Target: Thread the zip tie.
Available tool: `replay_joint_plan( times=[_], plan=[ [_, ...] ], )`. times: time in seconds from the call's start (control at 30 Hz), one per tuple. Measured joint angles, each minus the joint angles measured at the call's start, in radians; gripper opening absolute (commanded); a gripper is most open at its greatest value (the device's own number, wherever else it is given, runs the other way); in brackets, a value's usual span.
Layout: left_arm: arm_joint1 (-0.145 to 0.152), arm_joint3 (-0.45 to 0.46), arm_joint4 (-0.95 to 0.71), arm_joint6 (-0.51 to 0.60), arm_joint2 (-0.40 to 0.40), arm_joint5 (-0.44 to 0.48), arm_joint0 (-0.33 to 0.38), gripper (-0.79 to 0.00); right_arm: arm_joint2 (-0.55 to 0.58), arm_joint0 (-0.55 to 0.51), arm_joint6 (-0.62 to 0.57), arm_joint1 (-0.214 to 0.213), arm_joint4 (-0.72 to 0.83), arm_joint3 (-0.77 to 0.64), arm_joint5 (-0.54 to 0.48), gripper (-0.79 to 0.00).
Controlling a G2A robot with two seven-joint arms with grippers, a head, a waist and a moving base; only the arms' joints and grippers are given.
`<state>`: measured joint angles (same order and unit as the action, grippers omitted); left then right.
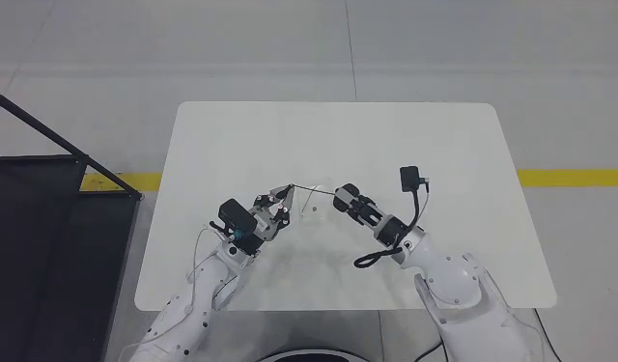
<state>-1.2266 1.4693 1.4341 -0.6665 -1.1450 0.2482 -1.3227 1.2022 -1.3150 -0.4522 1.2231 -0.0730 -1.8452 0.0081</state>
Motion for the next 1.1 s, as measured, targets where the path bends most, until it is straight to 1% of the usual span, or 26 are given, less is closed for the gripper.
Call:
replay_joint_plan(
  times=[0.43,0.7,1.1],
  plan=[
    [0.000,0.000,0.000,0.000,0.000,0.000,0.000,-0.785,-0.001,0.004,0.000,0.002,0.011,0.004,-0.003,-0.785],
    [0.000,0.000,0.000,0.000,0.000,0.000,0.000,-0.785,-0.001,0.001,-0.003,0.000,-0.017,-0.001,0.001,-0.785],
    [0.000,0.000,0.000,0.000,0.000,0.000,0.000,-0.785,-0.001,0.001,-0.003,0.000,-0.017,-0.001,0.001,-0.785]
  ],
)
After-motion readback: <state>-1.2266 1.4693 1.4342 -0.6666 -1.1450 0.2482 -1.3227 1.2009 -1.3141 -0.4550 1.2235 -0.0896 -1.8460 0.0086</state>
